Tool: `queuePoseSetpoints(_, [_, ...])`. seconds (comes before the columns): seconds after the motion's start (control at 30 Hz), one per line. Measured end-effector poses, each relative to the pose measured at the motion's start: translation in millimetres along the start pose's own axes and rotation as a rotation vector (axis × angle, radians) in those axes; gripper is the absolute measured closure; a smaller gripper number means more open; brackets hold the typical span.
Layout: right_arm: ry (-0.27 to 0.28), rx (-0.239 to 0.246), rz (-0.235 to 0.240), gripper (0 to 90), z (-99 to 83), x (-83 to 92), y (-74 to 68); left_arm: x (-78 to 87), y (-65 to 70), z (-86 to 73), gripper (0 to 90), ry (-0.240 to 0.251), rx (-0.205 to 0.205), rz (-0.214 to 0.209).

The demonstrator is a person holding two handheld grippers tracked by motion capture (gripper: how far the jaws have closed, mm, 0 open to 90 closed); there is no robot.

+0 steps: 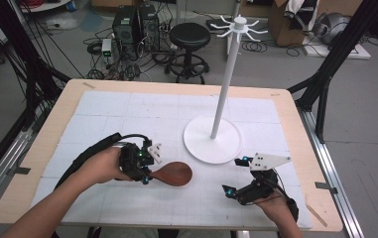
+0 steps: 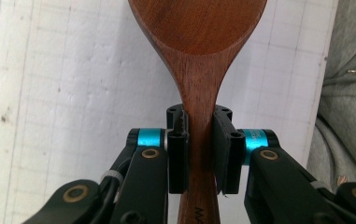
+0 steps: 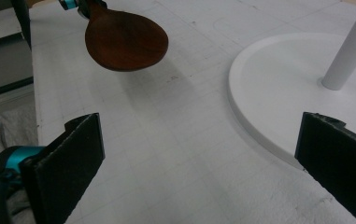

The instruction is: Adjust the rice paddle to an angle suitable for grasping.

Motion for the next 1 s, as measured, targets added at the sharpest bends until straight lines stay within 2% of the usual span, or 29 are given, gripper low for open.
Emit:
queuePoseSetpoints(0.5, [0.009,-0.001,-0.003,0.3,-0.1,4.7,0.4,-18.3,2.7,26.7,77.6,-0.017,-0.024,-0.040])
queuePoseSetpoints(0.83, [0.023,-0.014,-0.019,0.3,-3.2,15.2,2.3,-35.6,8.2,49.2,77.6,-0.022,-0.080,-0.050])
queuePoseSetpoints(1.0, [0.032,-0.018,-0.031,0.3,-4.3,20.4,3.5,-44.9,14.8,60.9,77.6,-0.021,-0.092,-0.065])
Point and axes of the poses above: each handheld gripper's, and its own axes: x roughly backward along the jaws, z roughly out of its top, y roughly to its right, the point moved 6 cm from there along -x, roughly forward along the jaws, and after that the axes turned 14 degrees about x, right-handed, at the moved point
